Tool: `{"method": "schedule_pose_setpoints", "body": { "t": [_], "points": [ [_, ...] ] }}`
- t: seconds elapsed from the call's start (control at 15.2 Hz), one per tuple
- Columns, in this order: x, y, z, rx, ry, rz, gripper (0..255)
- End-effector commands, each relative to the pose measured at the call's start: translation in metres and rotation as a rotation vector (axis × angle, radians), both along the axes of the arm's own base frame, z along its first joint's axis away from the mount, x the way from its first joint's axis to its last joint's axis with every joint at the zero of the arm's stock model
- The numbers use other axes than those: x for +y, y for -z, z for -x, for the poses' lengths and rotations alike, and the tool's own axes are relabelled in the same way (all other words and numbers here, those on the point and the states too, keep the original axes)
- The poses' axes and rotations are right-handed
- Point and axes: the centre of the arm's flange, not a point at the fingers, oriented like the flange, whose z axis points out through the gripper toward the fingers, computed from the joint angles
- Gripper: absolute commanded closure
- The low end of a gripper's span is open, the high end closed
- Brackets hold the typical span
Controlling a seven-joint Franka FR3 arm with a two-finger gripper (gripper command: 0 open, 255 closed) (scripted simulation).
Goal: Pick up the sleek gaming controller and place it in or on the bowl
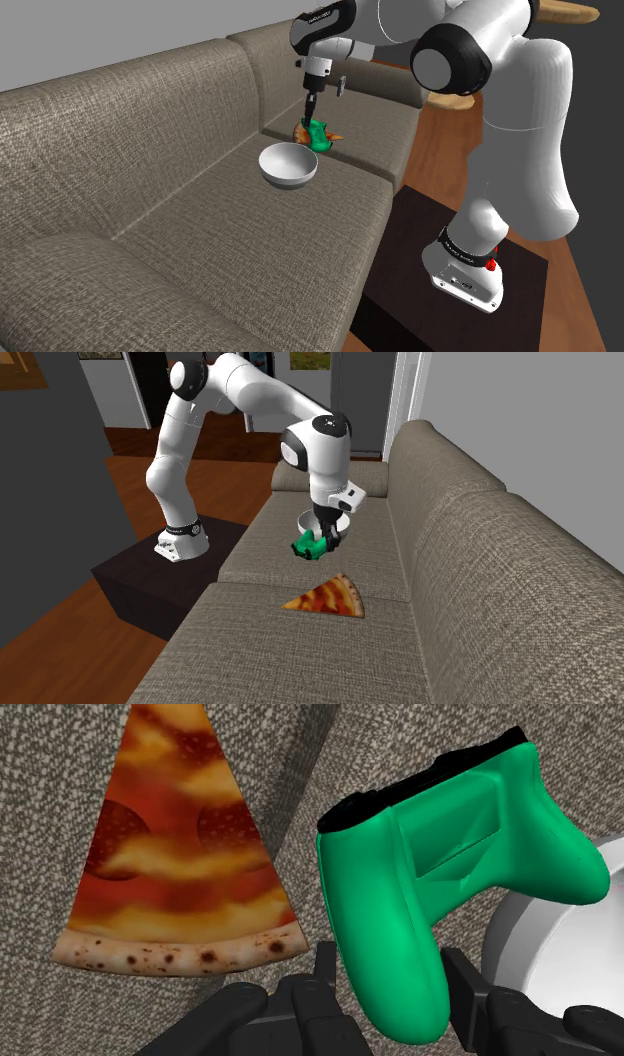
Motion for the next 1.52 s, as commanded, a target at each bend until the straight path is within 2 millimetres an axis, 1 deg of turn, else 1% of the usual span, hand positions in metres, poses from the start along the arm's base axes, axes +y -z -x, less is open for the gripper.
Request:
{"method": "schedule_pose_setpoints", "body": {
  "t": [0.0,0.79,0.86,1.45],
  "points": [
    [0.002,-0.011,0.0,-0.001,-0.001,-0.002,255],
    [0.002,-0.075,0.0,-0.001,-0.001,-0.002,255],
    [0.002,-0.076,0.0,-0.001,-0.001,-0.002,255],
    [0.119,-0.087,0.016,-0.001,-0.001,-0.002,255]
  ]
}}
